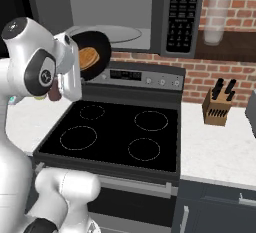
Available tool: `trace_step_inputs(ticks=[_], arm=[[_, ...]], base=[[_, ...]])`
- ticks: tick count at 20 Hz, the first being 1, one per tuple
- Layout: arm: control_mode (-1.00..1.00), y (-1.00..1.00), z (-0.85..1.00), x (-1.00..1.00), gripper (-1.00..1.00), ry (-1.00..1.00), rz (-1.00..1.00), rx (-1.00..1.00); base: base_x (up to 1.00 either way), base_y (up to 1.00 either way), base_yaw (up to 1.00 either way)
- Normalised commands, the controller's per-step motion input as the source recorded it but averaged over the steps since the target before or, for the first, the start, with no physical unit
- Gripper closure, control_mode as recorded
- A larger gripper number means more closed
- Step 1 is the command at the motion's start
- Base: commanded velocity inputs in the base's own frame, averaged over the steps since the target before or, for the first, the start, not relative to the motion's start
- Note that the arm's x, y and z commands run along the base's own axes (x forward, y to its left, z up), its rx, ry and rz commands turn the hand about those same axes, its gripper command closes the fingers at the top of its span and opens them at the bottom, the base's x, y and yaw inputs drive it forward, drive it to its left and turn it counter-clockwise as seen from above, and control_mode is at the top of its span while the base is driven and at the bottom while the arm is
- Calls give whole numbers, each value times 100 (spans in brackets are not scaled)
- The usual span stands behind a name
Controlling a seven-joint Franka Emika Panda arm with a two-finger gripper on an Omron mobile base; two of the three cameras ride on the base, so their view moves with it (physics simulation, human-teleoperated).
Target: Open the microwave, place the bowl with waffle inside the microwave, then close the microwave door and turn it on.
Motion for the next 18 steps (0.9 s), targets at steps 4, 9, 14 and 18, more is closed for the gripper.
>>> trace_step_inputs(ticks=[4, 9, 14, 18], arm=[[-100, 4, 90, 100, 100, 26, 0, 2], [-100, 17, 61, 100, 100, 13, -4, 0], [-100, 3, 10, 100, 100, 9, -6, 0], [-100, 0, -14, 96, 100, 1, -7, 0]], base=[[0, 0, 0], [0, 0, 0], [0, 0, 0], [0, 0, 0]])
